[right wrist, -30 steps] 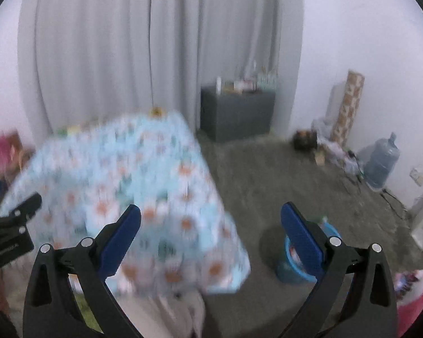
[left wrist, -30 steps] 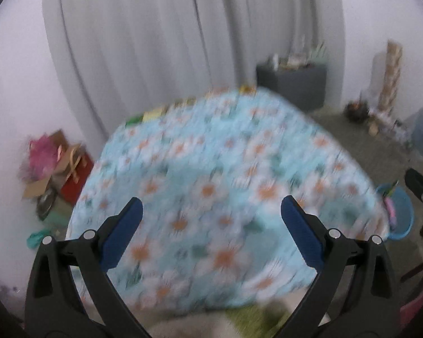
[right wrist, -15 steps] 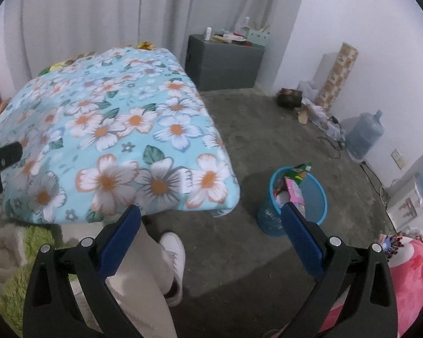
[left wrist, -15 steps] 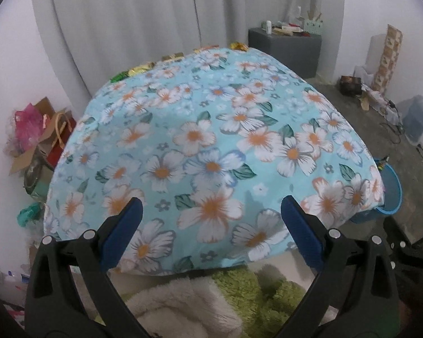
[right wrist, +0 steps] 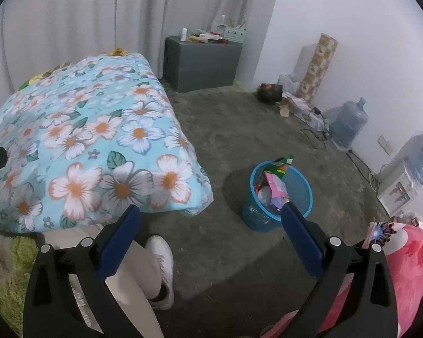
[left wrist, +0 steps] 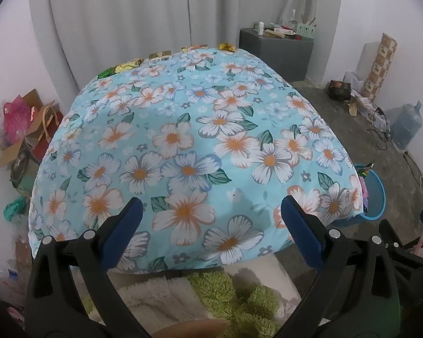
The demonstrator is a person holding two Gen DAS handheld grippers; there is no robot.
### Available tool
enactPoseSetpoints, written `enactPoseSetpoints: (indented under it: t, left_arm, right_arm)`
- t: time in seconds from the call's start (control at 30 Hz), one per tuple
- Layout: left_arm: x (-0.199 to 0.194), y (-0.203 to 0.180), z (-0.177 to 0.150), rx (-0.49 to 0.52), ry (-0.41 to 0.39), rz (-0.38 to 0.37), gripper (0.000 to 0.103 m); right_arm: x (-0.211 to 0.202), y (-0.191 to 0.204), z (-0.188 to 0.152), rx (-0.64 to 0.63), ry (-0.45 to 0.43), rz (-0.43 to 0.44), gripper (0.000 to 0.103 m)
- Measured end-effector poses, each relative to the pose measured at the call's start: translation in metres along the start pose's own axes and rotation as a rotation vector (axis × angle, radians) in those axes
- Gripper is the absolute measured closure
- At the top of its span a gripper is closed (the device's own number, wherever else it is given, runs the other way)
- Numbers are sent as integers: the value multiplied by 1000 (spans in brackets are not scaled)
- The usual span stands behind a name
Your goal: Collect trash
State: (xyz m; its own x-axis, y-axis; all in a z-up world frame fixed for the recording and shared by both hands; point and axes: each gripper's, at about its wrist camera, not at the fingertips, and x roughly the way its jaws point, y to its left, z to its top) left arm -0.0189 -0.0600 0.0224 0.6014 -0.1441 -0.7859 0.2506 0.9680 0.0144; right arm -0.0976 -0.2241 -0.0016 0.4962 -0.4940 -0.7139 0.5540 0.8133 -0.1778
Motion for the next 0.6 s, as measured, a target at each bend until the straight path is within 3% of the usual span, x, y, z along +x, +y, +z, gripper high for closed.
enactPoseSetpoints:
  t: [0.6]
  left_arm:
    - [0, 1, -2, -7, 8, 12, 9]
  right_arm:
    - [0, -4, -4, 24, -7, -2, 6]
